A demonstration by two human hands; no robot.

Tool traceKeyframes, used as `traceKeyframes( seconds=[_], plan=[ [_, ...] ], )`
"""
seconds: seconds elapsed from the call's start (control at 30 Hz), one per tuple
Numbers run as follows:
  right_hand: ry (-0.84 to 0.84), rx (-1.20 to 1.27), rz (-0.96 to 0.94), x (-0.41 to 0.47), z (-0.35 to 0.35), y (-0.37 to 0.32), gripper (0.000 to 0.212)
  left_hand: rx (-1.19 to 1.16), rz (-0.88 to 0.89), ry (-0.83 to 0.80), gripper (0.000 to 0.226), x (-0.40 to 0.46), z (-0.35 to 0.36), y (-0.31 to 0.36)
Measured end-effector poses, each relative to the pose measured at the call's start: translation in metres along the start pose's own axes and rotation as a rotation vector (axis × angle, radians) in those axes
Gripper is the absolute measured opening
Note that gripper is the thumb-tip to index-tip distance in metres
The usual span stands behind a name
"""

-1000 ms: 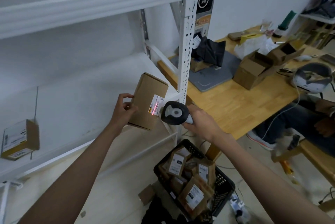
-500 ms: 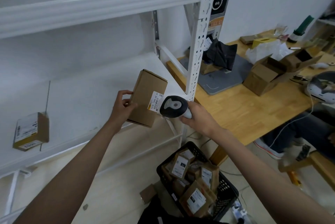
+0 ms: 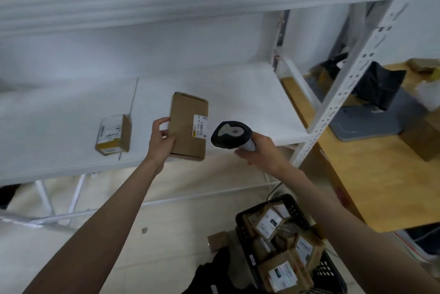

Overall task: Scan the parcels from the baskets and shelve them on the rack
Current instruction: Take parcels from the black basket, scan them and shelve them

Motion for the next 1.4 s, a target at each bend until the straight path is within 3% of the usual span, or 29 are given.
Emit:
traceKeyframes(
  seconds=[0.23,0.47,0.73,0.93,1.0,1.07,1.17,1.4],
  plan=[
    [-0.077,0.064,0.055,0.043,0.044,0.003,0.021,-0.110,-0.174,0.164,0.047,0.036,-0.061,-0.043],
    [-0.097,0.088,0.121,0.076,0.064,0.014,0.021,-0.083,-0.246,0.153,0.047,0.077,-0.071,-0.067],
    [-0.059,0.141,0.185,0.094,0.068,0.028,0.020,0.101,-0.247,0.189,0.059,0.105,-0.071,-0.075],
    [-0.039,0.175,0.206,0.098,0.072,0.033,0.022,0.551,-0.055,0.185,0.069,0.098,-0.064,-0.065],
    [-0.039,0.181,0.211,0.098,0.075,0.035,0.022,0.638,0.077,0.115,0.068,0.090,-0.049,-0.054],
    [-0.045,0.178,0.208,0.097,0.078,0.036,0.022,0.749,0.191,-0.076,0.067,0.083,-0.024,-0.050],
    [-0.051,0.174,0.207,0.097,0.081,0.037,0.021,0.980,0.219,-0.329,0.074,0.075,0.002,-0.062],
    [-0.044,0.172,0.206,0.092,0.084,0.042,0.020,1.083,0.184,-0.346,0.070,0.087,-0.011,-0.067]
  ],
)
Point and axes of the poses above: each hand's wrist, its own x-axis towards the middle knuckle, its own z-axis out of the palm, y = z × x, the point moved 8 cm from there along x, towards the middle knuckle, and after that the axes turned 4 degrees about -z, right-handed, at the moved point
